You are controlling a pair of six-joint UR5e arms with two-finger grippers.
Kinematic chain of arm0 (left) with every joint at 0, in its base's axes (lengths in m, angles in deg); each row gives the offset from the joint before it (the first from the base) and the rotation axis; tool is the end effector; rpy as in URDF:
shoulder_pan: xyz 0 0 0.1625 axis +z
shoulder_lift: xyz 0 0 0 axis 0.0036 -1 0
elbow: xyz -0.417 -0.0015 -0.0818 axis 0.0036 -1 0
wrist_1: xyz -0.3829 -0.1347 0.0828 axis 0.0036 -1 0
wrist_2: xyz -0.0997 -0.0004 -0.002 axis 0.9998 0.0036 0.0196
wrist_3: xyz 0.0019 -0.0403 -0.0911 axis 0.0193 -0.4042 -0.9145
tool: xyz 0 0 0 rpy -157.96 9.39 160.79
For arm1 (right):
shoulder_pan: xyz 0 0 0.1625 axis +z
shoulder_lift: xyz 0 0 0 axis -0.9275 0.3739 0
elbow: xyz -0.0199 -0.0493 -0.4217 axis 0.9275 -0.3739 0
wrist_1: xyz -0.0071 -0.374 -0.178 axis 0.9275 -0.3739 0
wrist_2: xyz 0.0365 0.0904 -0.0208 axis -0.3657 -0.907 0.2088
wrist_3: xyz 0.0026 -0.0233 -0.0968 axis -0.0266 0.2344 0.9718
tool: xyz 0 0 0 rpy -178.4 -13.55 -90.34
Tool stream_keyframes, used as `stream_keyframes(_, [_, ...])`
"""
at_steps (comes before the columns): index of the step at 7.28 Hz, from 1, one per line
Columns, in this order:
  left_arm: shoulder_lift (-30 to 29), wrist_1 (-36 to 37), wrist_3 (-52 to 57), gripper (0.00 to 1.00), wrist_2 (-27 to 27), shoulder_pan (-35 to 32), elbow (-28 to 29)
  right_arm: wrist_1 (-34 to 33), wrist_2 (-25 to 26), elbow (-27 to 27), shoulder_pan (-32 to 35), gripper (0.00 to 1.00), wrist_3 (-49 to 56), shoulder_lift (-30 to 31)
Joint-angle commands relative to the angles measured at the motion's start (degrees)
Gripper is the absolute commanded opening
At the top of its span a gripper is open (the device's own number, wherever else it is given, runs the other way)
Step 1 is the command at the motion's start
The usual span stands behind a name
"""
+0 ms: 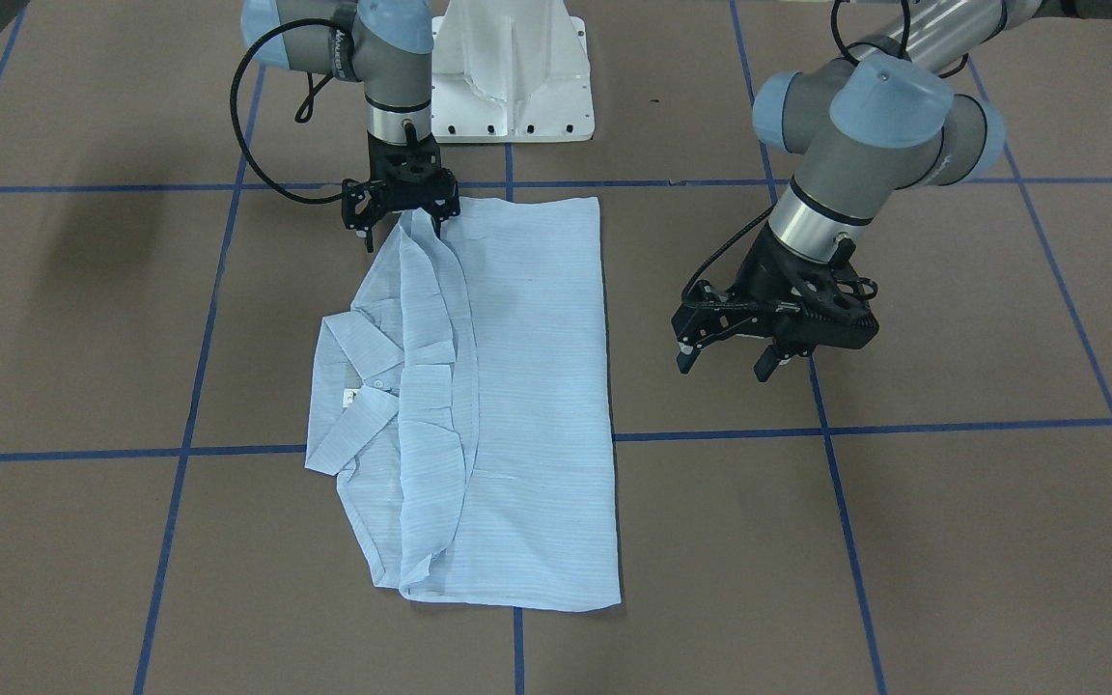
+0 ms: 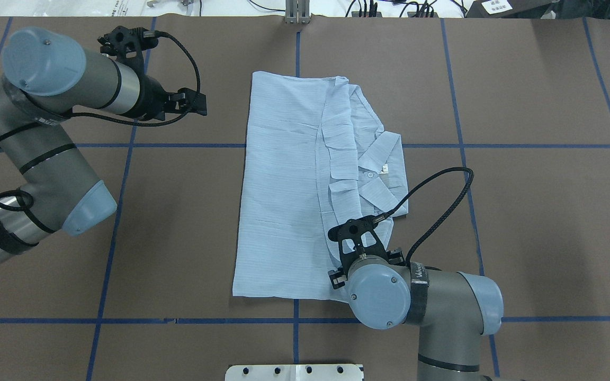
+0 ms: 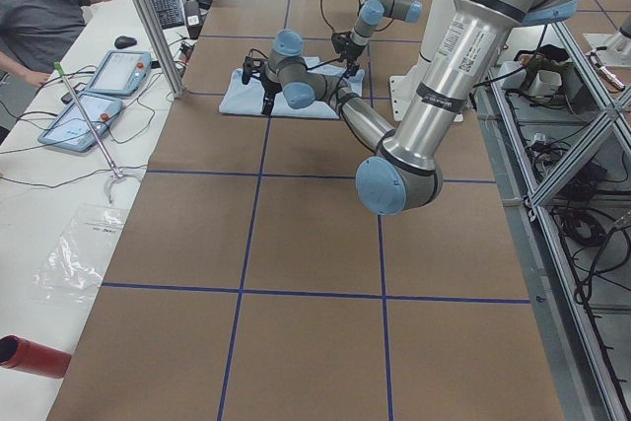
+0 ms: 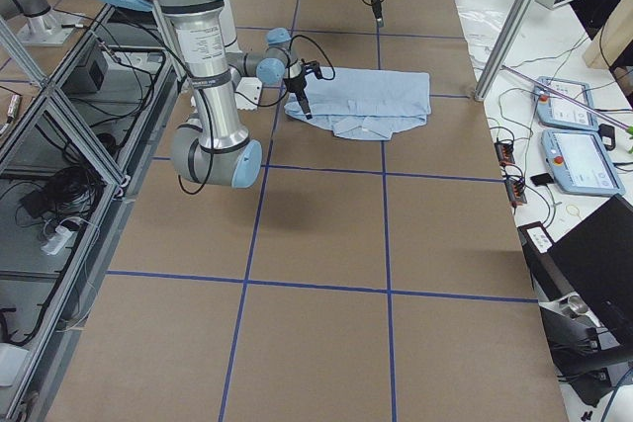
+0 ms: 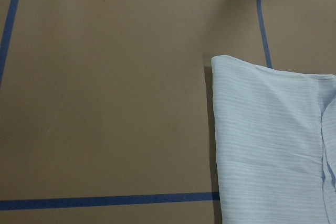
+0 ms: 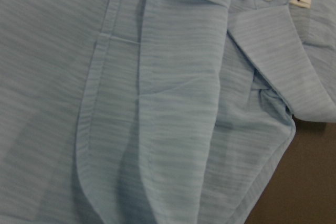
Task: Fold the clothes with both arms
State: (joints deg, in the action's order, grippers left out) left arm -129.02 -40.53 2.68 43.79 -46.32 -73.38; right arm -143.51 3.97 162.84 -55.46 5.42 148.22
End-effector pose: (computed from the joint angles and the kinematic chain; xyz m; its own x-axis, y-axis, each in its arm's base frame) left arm 0.3801 -0.5385 0.2717 0.4883 0.0371 -0.8719 0.2979 0.9320 0.2065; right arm -0.5617 -0.2804 0.3017 0.8234 -0.2665 0.5010 0.0475 0.9121 0.4072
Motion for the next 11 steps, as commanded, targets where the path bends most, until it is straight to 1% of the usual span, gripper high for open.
stream_keyframes(1, [-0.38, 0.07, -0.31, 1.00, 0.00, 0.67, -0.01, 0.00, -1.36, 0.31, 1.83, 1.00, 0.35, 2.44])
stream_keyframes(2, [-0.47, 0.15, -0.40, 1.00, 0.00, 0.76, -0.01, 0.09, -2.59, 2.14, 2.62, 1.00, 0.35, 5.24])
stream_keyframes(4, [-0.65, 0.24, -0.40, 1.00, 0.00, 0.76, -0.01, 0.09, -2.78, 10.91, 2.63, 1.00, 0.26, 15.24])
stream_keyframes(5, [-0.65, 0.24, -0.32, 1.00, 0.00, 0.85, -0.01, 0.09, -2.69, 11.56, 2.63, 1.00, 0.09, 17.29])
stream_keyframes(6, [-0.65, 0.24, -0.31, 1.00, 0.00, 0.85, 0.08, 0.17, -2.86, 12.00, 2.63, 1.00, 0.26, 17.13])
stream_keyframes(7, [-0.65, 0.16, -0.31, 1.00, -0.09, 0.94, 0.08, 0.18, -4.00, 13.31, 3.15, 1.00, 0.35, 16.17])
stream_keyframes(8, [-0.65, 0.07, -0.31, 1.00, 0.00, 1.03, 0.08, 0.26, -4.96, 12.54, 5.68, 1.00, 1.05, 11.55])
stream_keyframes(9, [-0.65, -0.02, -0.23, 1.00, 0.00, 1.03, 0.16, 0.00, -4.80, 8.35, 7.88, 1.00, 2.97, 4.89])
stream_keyframes(10, [-0.47, 0.07, 0.12, 1.00, 0.00, 1.03, 0.17, 0.09, -4.19, 2.48, 9.03, 1.00, 4.38, -0.05])
stream_keyframes(11, [-0.47, 0.07, 0.21, 1.00, 0.00, 1.03, 0.25, 0.09, -4.10, -1.49, 10.61, 1.00, 7.70, -3.40])
